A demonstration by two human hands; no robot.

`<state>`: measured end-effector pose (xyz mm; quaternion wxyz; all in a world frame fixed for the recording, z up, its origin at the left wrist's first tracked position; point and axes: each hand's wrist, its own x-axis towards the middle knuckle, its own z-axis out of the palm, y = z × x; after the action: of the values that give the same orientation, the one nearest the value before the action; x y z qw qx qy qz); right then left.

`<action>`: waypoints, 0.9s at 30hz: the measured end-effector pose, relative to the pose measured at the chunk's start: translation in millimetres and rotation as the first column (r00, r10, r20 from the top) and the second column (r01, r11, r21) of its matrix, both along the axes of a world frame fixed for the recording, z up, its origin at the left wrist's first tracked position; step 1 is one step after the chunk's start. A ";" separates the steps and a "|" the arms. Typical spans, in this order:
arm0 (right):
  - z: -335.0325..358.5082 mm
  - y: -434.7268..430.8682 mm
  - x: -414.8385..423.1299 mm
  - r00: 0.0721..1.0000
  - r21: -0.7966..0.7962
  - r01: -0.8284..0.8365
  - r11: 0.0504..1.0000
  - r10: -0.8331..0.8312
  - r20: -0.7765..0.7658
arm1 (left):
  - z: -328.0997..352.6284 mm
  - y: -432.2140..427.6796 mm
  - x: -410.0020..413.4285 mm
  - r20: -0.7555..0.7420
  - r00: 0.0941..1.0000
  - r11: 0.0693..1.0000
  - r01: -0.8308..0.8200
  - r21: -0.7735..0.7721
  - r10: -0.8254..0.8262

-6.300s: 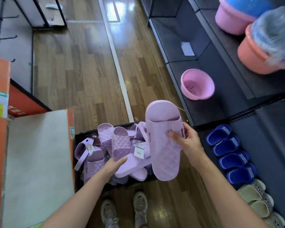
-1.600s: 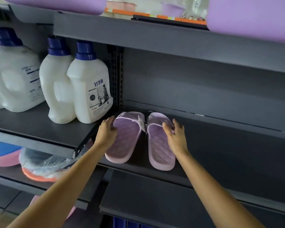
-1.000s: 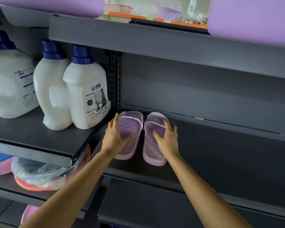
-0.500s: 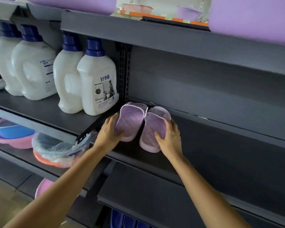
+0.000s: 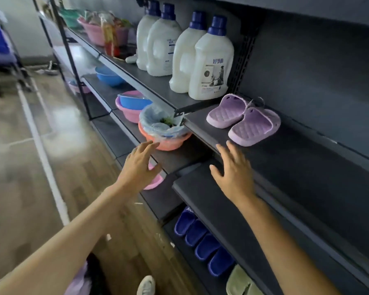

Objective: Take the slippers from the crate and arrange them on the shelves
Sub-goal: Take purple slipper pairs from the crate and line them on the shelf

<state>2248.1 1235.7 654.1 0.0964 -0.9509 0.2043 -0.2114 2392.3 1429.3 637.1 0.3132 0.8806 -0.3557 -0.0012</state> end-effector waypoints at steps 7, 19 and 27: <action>-20.1 71.7 -4.1 0.952 0.050 -0.268 0.962 0.272 -0.139 | -8.5 119.8 -45.0 0.076 0.974 0.971 -0.222 0.088 0.215; -78.7 230.5 33.1 0.830 0.131 -0.488 0.863 0.505 -0.234 | -56.2 321.6 -76.3 0.046 0.885 0.863 -0.462 0.204 0.463; -120.9 353.0 53.1 0.786 0.212 -0.496 0.842 0.539 -0.302 | -100.2 456.4 -65.6 -0.063 0.872 0.857 -0.460 0.232 0.485</action>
<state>2301.2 1588.7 533.3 0.1703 -0.9846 -0.0385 0.0084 2326.7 1885.6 536.9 0.2299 0.9672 -0.1069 -0.0141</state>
